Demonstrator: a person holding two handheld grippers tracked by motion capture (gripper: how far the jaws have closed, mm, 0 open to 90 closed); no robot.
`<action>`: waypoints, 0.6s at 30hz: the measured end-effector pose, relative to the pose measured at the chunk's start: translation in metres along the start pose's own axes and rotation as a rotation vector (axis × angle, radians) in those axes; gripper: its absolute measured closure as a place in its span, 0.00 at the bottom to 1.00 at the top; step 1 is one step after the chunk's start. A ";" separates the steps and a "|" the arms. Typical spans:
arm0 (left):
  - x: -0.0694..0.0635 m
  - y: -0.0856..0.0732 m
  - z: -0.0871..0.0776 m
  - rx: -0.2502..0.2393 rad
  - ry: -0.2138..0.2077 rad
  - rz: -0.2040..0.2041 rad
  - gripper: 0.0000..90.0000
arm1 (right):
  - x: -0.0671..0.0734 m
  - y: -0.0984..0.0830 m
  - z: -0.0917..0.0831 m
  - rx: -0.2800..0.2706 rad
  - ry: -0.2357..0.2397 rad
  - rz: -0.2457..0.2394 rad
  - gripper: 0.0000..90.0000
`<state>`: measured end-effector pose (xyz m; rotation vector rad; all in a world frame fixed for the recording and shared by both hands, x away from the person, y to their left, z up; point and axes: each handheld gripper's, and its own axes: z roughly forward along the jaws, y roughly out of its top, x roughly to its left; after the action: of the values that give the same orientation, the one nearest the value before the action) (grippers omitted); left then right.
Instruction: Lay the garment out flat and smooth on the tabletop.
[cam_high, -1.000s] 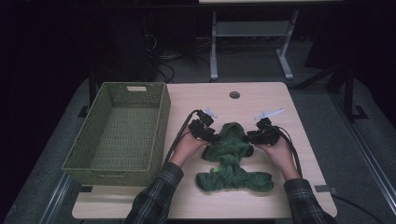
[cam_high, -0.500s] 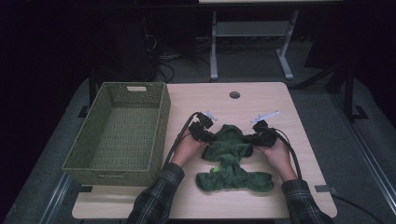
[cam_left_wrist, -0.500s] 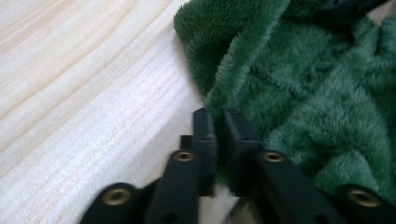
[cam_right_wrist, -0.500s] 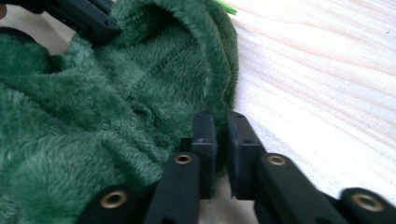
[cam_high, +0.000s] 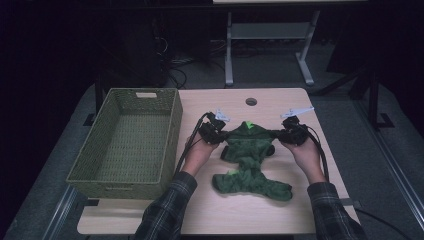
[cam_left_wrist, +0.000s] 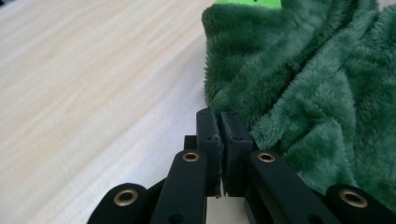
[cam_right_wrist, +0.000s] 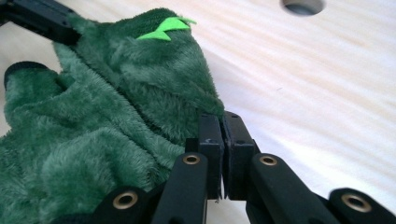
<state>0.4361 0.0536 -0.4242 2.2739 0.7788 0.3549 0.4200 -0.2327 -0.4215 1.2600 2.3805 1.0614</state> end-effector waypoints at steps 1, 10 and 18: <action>0.000 0.001 0.003 -0.004 0.012 0.001 0.97 | -0.003 0.000 0.000 -0.010 -0.004 0.000 0.98; 0.012 -0.004 0.034 0.054 0.030 -0.038 0.98 | -0.019 -0.002 0.023 0.052 -0.006 0.042 0.98; 0.015 -0.010 0.042 0.074 0.002 -0.048 0.93 | -0.017 -0.011 0.037 0.106 -0.005 0.038 0.96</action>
<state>0.4630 0.0466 -0.4609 2.3188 0.8591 0.3103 0.4422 -0.2318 -0.4574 1.3466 2.4473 0.9525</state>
